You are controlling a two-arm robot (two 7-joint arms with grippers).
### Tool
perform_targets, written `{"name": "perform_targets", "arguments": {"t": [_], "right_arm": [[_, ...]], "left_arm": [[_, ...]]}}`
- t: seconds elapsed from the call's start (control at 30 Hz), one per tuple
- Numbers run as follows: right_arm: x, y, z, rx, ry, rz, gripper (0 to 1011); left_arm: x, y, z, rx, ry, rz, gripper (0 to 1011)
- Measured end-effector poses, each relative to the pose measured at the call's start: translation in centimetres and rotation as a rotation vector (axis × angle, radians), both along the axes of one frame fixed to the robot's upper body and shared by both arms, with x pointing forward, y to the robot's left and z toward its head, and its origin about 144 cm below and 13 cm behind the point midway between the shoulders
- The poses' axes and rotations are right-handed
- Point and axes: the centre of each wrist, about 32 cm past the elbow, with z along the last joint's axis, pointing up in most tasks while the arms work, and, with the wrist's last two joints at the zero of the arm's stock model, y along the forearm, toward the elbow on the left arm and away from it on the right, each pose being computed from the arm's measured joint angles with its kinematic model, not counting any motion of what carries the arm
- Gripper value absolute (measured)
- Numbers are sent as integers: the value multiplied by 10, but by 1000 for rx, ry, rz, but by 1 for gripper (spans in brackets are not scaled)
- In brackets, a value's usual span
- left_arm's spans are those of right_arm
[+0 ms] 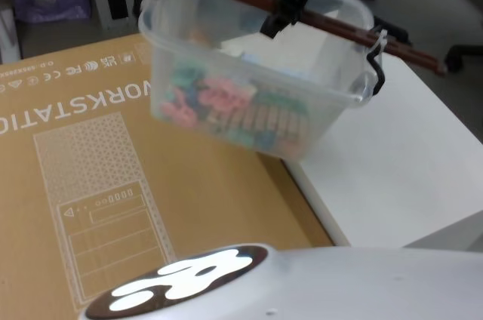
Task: Use one hand to grasp the basket and place it at the designated location.
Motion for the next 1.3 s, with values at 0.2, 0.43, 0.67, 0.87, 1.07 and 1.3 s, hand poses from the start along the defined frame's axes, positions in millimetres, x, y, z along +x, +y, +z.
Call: {"name": "perform_targets", "arguments": {"t": [0.2, 0.43, 0.67, 0.87, 1.07, 1.3], "right_arm": [[13, -21, 2, -9, 17, -98, 0], [25, -41, -1, -38, 37, -204, 0], [34, -60, -3, -57, 52, -299, 0], [40, -76, -5, -56, 60, -376, 0], [49, -96, -13, -47, 73, -479, 0], [58, -119, -26, -48, 95, -588, 0]], "left_arm": [[0, 0, 0, 0, 0, 0, 0], [0, 0, 0, 0, 0, 0, 0], [0, 0, 0, 0, 0, -1, 0], [0, 0, 0, 0, 0, 0, 0], [0, 0, 0, 0, 0, -1, 0], [0, 0, 0, 0, 0, 0, 0]]}}
